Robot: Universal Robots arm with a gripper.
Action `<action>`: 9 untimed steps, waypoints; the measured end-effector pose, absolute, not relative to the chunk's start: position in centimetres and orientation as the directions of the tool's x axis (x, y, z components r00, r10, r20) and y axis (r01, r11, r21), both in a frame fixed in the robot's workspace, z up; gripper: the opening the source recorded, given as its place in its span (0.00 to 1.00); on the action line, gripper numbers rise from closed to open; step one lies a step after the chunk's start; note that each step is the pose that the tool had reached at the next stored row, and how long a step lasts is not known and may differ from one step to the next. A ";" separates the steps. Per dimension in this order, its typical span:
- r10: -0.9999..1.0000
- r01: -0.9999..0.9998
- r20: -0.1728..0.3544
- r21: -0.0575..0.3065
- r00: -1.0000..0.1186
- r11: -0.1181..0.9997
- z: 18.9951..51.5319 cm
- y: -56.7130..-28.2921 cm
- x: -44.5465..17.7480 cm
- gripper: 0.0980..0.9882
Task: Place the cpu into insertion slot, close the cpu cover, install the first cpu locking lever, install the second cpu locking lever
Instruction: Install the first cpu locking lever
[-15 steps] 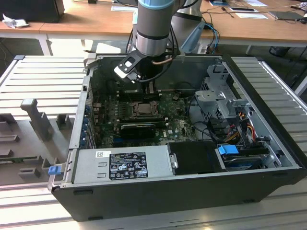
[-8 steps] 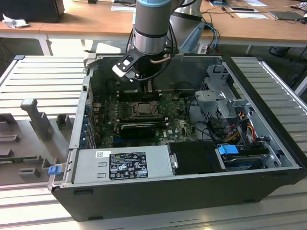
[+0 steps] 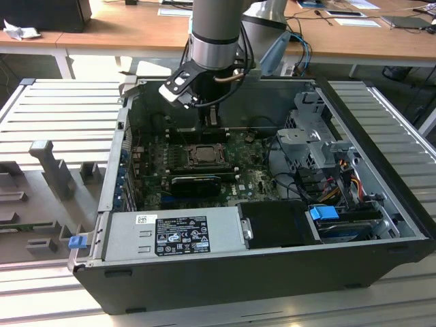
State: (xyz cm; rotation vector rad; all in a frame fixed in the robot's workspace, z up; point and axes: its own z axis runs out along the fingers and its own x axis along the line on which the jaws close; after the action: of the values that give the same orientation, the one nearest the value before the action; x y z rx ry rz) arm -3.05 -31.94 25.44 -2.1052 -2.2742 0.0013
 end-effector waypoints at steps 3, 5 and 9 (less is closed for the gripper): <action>0.997 0.997 0.030 -0.030 -0.077 0.077 25.9 -31.9 -3.1 0.01; 0.997 0.997 0.030 -0.030 -0.077 0.077 26.3 -31.9 -3.1 0.01; 0.997 0.997 0.030 -0.029 -0.077 0.078 27.3 -31.9 -3.1 0.01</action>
State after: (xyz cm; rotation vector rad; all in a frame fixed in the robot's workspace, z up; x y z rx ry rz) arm -3.05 -31.94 27.32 -2.1053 -2.2745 0.0015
